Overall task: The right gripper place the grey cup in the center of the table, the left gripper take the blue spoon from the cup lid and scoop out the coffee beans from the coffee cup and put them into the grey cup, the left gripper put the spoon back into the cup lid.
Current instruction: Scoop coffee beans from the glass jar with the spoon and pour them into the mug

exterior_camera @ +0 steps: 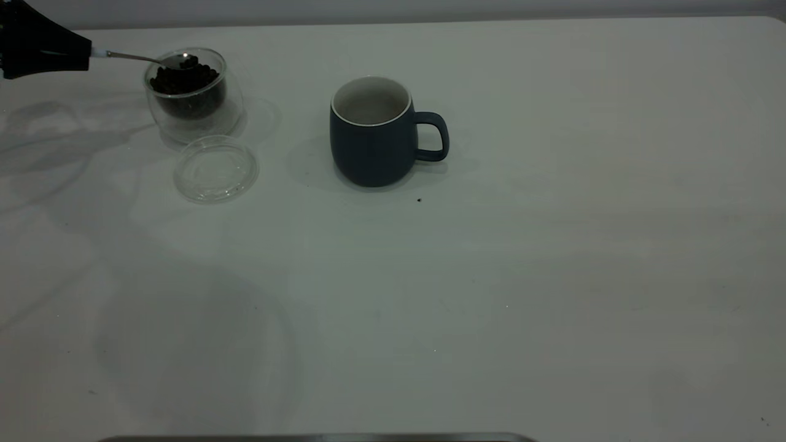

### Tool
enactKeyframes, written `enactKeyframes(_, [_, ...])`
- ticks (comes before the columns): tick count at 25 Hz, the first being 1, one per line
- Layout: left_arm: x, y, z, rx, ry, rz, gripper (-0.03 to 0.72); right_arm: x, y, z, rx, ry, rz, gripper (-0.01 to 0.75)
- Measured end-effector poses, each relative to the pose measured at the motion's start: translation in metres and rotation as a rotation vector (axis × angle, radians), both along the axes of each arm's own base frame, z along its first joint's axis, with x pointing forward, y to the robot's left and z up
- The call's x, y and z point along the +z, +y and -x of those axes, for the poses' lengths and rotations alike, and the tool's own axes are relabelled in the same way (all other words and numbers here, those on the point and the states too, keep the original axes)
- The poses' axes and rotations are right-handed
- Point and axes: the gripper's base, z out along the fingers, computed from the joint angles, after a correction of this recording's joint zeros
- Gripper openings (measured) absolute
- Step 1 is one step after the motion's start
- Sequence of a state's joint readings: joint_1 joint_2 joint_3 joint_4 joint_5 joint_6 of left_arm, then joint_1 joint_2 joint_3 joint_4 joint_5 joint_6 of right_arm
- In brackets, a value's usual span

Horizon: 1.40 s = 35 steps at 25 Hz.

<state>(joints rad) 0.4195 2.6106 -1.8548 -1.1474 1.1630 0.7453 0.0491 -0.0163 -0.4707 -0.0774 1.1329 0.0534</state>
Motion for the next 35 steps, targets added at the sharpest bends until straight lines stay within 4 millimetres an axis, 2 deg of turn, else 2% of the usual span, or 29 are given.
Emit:
enactKeyframes(6, [0.000, -0.002, -0.001, 0.003, 0.013, 0.005, 0.126, 0.000, 0.000, 0.000, 0.000, 0.000, 0.000, 0.362])
enactKeyframes(14, [0.000, -0.023, -0.006, -0.036, 0.011, 0.010, 0.126, 0.000, 0.000, 0.000, 0.000, 0.000, 0.000, 0.362])
enactKeyframes(28, [0.003, -0.024, -0.009, -0.004, 0.008, 0.047, 0.126, 0.000, 0.000, 0.000, 0.000, 0.000, 0.000, 0.362])
enactKeyframes(35, [0.018, -0.034, -0.013, -0.011, -0.019, 0.057, 0.126, 0.000, 0.000, 0.000, 0.000, 0.000, 0.000, 0.362])
